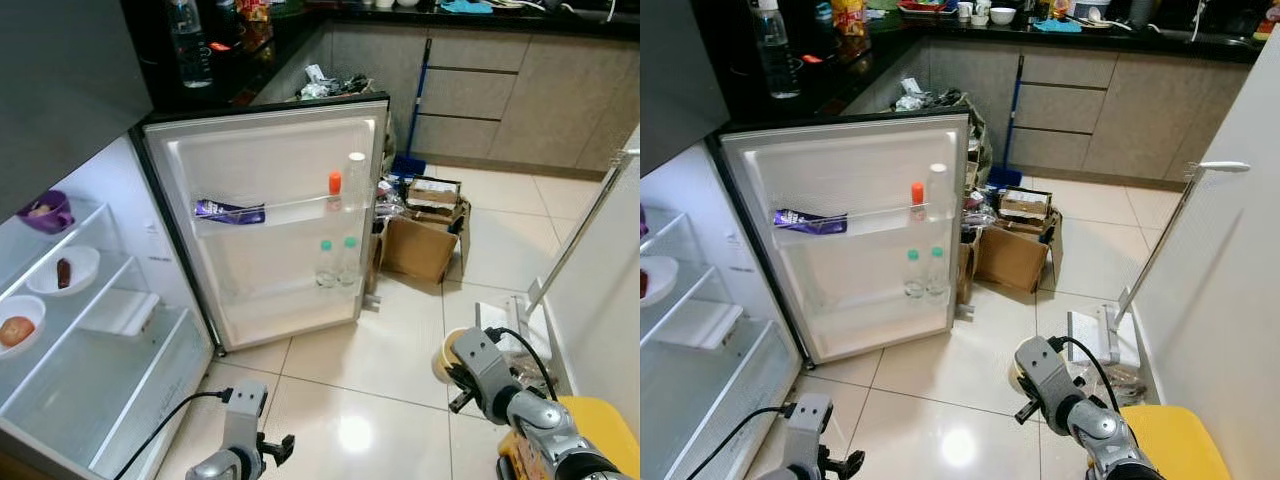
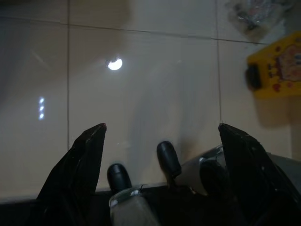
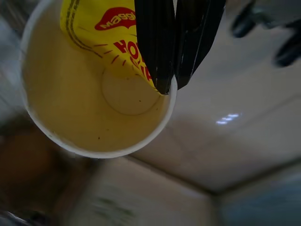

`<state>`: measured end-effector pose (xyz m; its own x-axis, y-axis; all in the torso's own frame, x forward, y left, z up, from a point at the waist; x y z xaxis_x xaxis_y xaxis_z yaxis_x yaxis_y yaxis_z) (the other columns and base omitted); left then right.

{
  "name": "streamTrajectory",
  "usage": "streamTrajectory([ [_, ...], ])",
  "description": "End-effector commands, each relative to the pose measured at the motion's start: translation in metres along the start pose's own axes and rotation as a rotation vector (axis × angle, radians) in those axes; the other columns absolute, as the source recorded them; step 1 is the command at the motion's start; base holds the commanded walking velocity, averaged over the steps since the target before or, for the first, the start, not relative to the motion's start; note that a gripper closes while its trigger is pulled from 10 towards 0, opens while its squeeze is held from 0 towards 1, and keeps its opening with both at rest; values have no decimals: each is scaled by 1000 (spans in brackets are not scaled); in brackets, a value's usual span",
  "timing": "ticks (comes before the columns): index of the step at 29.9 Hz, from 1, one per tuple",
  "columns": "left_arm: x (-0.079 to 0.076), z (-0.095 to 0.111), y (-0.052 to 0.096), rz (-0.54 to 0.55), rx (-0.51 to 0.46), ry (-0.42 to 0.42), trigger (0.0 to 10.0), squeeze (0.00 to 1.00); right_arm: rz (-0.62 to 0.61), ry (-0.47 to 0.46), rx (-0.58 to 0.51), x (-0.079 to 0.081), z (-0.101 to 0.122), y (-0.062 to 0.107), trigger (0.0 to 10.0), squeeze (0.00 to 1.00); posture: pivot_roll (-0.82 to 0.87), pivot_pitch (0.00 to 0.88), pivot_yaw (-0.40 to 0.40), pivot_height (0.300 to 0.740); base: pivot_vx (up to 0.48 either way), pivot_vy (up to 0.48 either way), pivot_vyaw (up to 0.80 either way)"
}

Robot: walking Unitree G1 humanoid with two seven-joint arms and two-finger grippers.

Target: Restocking fridge

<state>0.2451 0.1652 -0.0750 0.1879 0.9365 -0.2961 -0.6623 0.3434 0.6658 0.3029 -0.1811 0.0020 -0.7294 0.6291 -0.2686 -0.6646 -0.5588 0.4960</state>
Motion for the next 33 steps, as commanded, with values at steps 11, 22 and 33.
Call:
streamTrajectory([
  [11,-3,71,0,-133,-114,-364,10000,0,435,189,-178,24,54,-2,10000,0,-87,0,-25,740,0,-262,0],
  [22,-7,92,2,-198,-88,-487,10000,0,386,299,-76,19,55,-15,10000,0,-82,0,-27,740,0,-87,0],
  [33,-14,78,-2,-215,-65,-488,10000,0,435,253,-71,36,44,-13,10000,0,-84,0,-28,740,0,0,655],
])
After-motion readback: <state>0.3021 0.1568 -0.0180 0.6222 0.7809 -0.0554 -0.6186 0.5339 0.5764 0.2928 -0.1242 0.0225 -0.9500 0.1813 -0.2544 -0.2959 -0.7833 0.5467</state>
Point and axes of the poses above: a point about 5 cm out from each wrist's last joint towards the gripper, its own y axis pointing back from the gripper into the wrist, its own z axis along the axis of the wrist's last joint, x = y × z, the point moved 3 cm from there along -y, pointing out of the wrist towards the gripper, and after that the axes turned 6 degrees about y, right-handed, at the moved point
